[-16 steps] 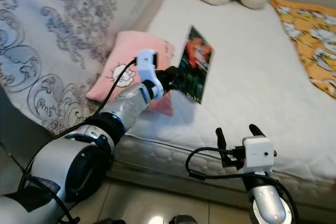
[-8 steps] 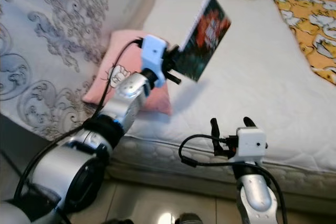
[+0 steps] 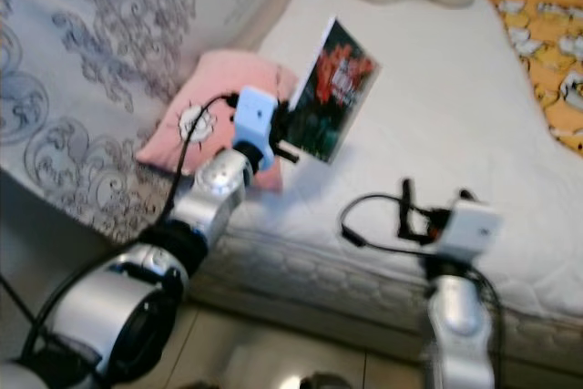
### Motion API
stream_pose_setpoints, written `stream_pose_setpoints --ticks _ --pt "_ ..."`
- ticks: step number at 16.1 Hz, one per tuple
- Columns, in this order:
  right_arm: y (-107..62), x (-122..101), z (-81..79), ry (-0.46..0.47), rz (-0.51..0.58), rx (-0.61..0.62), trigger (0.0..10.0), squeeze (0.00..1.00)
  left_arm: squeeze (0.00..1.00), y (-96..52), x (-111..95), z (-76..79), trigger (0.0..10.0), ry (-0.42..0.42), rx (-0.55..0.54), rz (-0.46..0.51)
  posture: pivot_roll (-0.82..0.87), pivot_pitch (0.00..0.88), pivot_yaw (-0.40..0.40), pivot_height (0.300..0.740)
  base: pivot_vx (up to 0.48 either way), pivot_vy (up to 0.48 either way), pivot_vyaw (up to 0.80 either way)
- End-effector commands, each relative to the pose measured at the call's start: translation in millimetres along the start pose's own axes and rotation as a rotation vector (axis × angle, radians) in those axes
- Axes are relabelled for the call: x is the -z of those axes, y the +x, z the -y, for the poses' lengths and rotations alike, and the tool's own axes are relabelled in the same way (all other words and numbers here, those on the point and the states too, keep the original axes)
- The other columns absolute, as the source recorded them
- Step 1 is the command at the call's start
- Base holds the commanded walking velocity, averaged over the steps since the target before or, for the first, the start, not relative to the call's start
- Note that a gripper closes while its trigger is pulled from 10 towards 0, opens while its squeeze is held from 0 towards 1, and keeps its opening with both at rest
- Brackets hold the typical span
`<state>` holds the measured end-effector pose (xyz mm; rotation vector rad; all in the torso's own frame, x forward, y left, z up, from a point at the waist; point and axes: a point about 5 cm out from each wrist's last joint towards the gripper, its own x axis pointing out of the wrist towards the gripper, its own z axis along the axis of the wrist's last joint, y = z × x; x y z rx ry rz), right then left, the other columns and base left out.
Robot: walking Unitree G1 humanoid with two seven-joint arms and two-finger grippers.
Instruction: Clean up the room
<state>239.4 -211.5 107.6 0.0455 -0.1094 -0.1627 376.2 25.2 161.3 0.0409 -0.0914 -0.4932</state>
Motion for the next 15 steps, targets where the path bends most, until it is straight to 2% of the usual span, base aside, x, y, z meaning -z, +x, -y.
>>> stream_pose_setpoints --ticks 1,4,6,8,12,15 --pt "1.3 0 3.3 -0.015 0.007 0.007 10.0 0.0 0.0 9.0 -18 2.3 10.0 0.012 -0.016 0.041 -0.24 0.0 0.045 0.74 0.262 -0.398 0.0" --pt "-0.9 2 -0.5 -0.024 0.006 -0.008 10.0 0.0 0.0 11.7 -18 -5.5 10.0 -0.012 -0.055 -0.003 -0.26 0.0 0.054 0.74 0.105 -0.119 0.0" --pt "-2.7 3 0.4 -0.031 0.005 -0.004 10.0 0.0 0.0 14.8 -22 0.7 10.0 0.001 -0.003 -0.003 -0.26 0.0 0.063 0.74 0.0 0.0 0.0" --pt "-4.9 3 -3.0 -0.071 0.006 -0.031 10.0 0.0 0.0 15.9 -22 8.4 10.0 -0.027 0.068 -0.005 -0.27 0.0 0.065 0.74 0.0 0.0 0.0" --pt "-6.5 7 -4.8 -0.085 -0.009 -0.043 10.0 0.0 0.0 15.6 -19 8.6 10.0 -0.018 0.072 -0.025 -0.27 0.0 0.061 0.74 0.273 0.396 -0.75" --pt "-6.2 7 -5.9 -0.091 -0.011 -0.053 10.0 0.0 0.0 15.7 -19 7.2 10.0 -0.021 0.072 -0.034 -0.26 0.0 0.053 0.74 0.27 0.398 0.0"
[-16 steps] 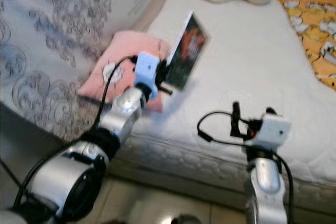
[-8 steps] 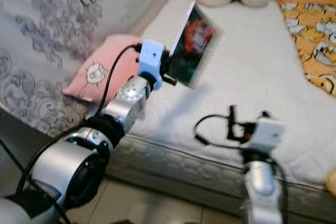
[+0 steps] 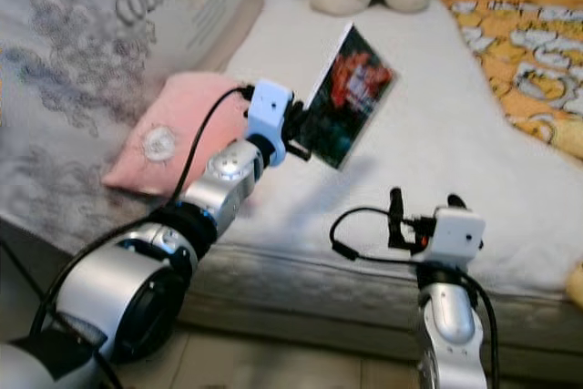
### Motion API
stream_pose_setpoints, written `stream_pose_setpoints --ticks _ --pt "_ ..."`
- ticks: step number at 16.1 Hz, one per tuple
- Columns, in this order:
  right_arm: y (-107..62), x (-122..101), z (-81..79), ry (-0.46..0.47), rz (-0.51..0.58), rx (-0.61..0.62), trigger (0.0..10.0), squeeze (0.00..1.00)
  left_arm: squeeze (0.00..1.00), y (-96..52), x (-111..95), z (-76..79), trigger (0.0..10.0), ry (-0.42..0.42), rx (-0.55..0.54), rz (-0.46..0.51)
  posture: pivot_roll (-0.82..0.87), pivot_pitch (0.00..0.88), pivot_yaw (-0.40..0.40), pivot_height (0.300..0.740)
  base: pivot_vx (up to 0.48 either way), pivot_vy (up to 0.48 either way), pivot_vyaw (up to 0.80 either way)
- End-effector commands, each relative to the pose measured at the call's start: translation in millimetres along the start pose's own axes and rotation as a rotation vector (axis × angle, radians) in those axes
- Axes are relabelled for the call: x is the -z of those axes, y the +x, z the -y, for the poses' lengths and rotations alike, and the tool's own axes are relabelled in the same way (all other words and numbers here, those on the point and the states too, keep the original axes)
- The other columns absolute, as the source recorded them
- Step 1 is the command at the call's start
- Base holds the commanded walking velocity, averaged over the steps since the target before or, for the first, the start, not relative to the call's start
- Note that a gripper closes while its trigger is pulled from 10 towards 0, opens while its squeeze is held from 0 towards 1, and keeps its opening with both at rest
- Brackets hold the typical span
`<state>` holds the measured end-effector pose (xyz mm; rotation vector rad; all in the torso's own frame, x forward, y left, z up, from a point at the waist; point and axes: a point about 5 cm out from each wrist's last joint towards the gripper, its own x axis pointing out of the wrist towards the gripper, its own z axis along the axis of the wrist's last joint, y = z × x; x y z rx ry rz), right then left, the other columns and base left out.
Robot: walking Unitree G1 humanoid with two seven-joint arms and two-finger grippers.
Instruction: Clean up the room
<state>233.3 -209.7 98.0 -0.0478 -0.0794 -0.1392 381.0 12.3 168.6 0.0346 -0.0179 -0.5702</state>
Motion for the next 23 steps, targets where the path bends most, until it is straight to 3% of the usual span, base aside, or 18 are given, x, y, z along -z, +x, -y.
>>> stream_pose_setpoints --ticks 1,4,8,23 --pt "1.3 -2 -5.7 0.001 0.012 -0.029 10.0 0.0 0.0 3.8 -11 -1.6 10.0 -0.007 -0.007 0.023 -0.26 0.0 0.05 0.74 0.266 0.401 0.0" --pt "0.1 -2 -5.9 -0.002 0.008 -0.041 10.0 0.0 0.0 5.2 -8 5.0 10.0 -0.061 0.021 -0.003 -0.25 0.0 0.043 0.74 0.275 0.394 0.0" --pt "-1.5 -1 -7.9 -0.005 0.001 -0.058 10.0 0.0 0.0 10.1 -7 40.6 10.0 -0.055 0.16 -0.001 -0.26 0.0 0.045 0.74 0.19 0.086 0.0" --pt "-6.8 0 -6.9 -0.009 -0.008 -0.058 10.0 0.0 0.0 9.1 -1 49.3 10.0 -0.056 0.161 -0.013 -0.27 0.0 0.053 0.74 0.238 -0.335 0.0"
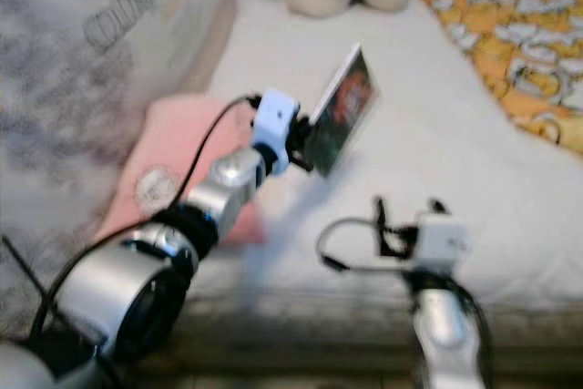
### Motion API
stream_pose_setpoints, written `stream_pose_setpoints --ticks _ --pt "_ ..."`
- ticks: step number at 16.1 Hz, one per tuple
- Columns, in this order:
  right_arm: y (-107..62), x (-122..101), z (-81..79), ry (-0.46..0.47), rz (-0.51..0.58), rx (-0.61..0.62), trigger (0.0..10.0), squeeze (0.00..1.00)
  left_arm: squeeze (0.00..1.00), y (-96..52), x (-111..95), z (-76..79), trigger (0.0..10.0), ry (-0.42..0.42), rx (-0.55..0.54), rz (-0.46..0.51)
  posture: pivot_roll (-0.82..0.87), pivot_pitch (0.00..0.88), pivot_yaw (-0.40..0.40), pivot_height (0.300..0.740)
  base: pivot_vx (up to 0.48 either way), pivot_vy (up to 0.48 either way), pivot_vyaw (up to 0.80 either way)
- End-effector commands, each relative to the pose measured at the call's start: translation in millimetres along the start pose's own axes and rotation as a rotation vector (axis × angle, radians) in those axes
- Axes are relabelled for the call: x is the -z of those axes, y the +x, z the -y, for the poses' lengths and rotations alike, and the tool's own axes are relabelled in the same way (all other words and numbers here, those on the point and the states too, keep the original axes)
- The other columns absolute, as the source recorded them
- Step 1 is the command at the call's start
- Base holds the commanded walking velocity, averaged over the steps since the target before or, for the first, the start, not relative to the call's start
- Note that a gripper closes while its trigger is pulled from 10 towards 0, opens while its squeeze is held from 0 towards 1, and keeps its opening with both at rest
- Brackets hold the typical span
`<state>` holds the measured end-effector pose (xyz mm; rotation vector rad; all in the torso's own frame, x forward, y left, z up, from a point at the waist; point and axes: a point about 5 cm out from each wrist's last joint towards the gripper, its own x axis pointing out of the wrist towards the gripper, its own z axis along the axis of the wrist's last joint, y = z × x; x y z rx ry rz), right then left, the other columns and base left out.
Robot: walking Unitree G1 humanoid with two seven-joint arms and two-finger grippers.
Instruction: Clean up the room
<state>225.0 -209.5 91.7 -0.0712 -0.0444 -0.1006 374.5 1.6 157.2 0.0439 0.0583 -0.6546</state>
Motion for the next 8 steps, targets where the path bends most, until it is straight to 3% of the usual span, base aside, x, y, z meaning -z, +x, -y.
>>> stream_pose_setpoints --ticks 1,3,5,7,8 --pt "1.5 -6 -8.2 0.016 0.023 -0.021 10.0 0.0 0.0 11.2 -11 35.8 10.0 -0.053 0.079 0.049 -0.27 0.0 0.052 0.74 0.0 0.0 0.0" --pt "-8.6 -11 -8.2 0.01 0.01 -0.057 10.0 0.0 0.0 10.0 -8 24.2 10.0 -0.141 0.041 0.003 -0.31 0.05 0.027 0.74 0.0 0.0 0.0" --pt "-30.4 -17 2.7 -0.01 -0.026 -0.073 10.0 0.0 0.0 6.3 2 14.5 10.0 -0.224 0.006 -0.052 -0.37 0.153 -0.036 0.74 0.0 0.0 0.0" --pt "-56.0 -16 14.1 -0.051 -0.106 -0.109 10.0 0.0 0.0 -6.3 29 -2.3 10.0 -0.383 -0.094 -0.127 -0.42 0.212 -0.077 0.74 0.0 0.0 0.0" --pt "-63.9 -18 18.6 -0.068 -0.127 -0.117 10.0 0.0 0.0 -13.9 43 -10.5 10.0 -0.42 -0.156 -0.167 -0.44 0.224 -0.09 0.74 0.0 0.0 0.0"
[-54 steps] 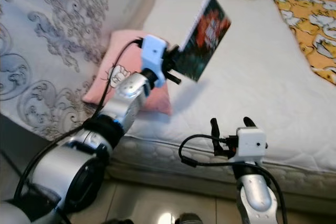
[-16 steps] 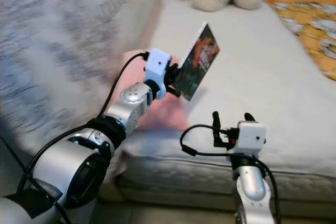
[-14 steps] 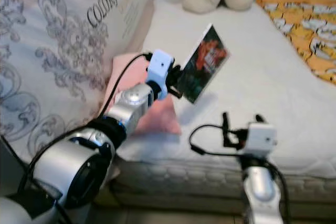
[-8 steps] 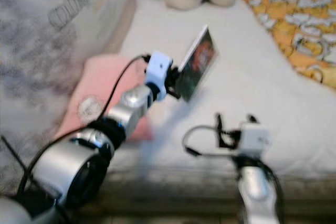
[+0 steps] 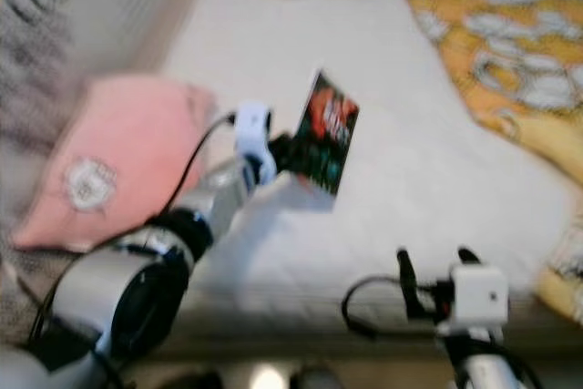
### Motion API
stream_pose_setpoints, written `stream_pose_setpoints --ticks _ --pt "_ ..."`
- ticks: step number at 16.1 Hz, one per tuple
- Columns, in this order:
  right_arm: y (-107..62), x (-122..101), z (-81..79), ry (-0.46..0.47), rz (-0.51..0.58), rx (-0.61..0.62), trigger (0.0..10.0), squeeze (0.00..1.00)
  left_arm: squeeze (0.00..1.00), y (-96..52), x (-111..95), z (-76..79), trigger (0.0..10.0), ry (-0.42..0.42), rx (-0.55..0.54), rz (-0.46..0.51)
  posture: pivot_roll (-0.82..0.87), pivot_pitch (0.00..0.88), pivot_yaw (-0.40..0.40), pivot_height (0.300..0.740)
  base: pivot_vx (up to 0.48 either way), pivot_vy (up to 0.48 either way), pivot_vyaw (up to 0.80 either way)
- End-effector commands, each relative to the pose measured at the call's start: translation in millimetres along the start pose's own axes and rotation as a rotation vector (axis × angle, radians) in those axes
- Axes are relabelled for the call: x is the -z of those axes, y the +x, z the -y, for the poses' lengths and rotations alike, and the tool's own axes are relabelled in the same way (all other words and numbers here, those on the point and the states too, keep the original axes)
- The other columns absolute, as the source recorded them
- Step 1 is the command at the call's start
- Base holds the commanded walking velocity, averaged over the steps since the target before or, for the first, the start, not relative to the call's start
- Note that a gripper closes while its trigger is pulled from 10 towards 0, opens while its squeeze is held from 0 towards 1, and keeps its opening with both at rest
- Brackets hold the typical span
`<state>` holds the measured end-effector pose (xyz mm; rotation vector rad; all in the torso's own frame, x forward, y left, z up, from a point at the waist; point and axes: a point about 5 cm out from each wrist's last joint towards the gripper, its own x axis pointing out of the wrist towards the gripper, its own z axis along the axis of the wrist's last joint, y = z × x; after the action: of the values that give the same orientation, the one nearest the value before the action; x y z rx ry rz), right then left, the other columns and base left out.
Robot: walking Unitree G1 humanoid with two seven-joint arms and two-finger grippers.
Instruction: Clean up the room
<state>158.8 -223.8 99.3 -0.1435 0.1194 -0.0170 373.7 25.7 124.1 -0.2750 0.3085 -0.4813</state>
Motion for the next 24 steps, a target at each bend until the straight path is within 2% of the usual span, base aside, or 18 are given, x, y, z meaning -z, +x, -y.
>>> stream_pose_setpoints --ticks 1,2,3,7,10,12,13,15,18,20,24 --pt "-3.6 -10 -0.1 0.002 0.025 -0.023 10.0 0.0 0.0 -4.2 19 -7.9 10.0 -0.066 -0.066 -0.054 -0.45 0.227 -0.093 0.74 0.0 0.0 0.0" --pt "-6.7 -16 2.9 -0.001 0.024 -0.011 10.0 0.0 0.0 -13.0 34 -27.9 10.0 -0.169 -0.156 -0.085 -0.46 0.219 -0.097 0.74 0.0 0.0 0.0" --pt "-7.2 -18 2.0 0.001 0.023 -0.013 10.0 0.0 0.0 -15.8 36 -34.2 10.0 -0.19 -0.178 -0.091 -0.46 0.218 -0.097 0.74 0.0 0.0 0.0" --pt "-5.8 -19 -4.0 0.017 0.013 -0.047 10.0 0.0 0.0 -23.6 27 -59.5 10.0 -0.165 -0.281 -0.065 -0.43 0.207 -0.1 0.74 0.0 0.0 0.0" --pt "-2.0 -18 -5.9 0.024 0.006 -0.057 10.0 0.0 0.0 -28.2 -2 -78.6 10.0 -0.089 -0.349 0.027 -0.41 0.201 -0.091 0.74 0.0 0.0 0.0" --pt "-1.3 -16 -7.8 0.029 0.001 -0.058 10.0 0.0 0.0 -27.9 -24 -81.0 10.0 -0.031 -0.373 0.104 -0.4 0.194 -0.084 0.74 0.0 0.0 0.0" --pt "-1.1 -15 -8.3 0.031 -0.001 -0.058 10.0 0.0 0.0 -27.4 -27 -79.9 10.0 -0.02 -0.37 0.116 -0.4 0.192 -0.082 0.74 0.0 0.0 0.0" --pt "0.6 -13 -9.9 0.038 -0.006 -0.061 10.0 0.0 0.0 -25.3 -25 -74.8 10.0 0.024 -0.349 0.105 -0.38 0.187 -0.076 0.74 0.0 0.0 0.0" --pt "3.2 -10 -12.2 0.047 -0.011 -0.066 10.0 0.0 0.0 -30.9 -21 -86.2 10.0 0.093 -0.388 0.051 -0.37 0.18 -0.071 0.74 0.0 0.0 0.0" --pt "5.7 -10 -13.6 0.054 -0.01 -0.07 10.0 0.0 0.0 -37.2 -26 -98.9 10.0 0.162 -0.409 0.02 -0.35 0.176 -0.071 0.74 0.0 0.0 0.0" --pt "8.5 -8 -14.0 0.071 -0.002 -0.065 10.0 0.0 0.0 -44.0 -43 -111.5 10.0 0.245 -0.443 0.031 -0.34 0.167 -0.065 0.74 0.0 0.0 0.0"
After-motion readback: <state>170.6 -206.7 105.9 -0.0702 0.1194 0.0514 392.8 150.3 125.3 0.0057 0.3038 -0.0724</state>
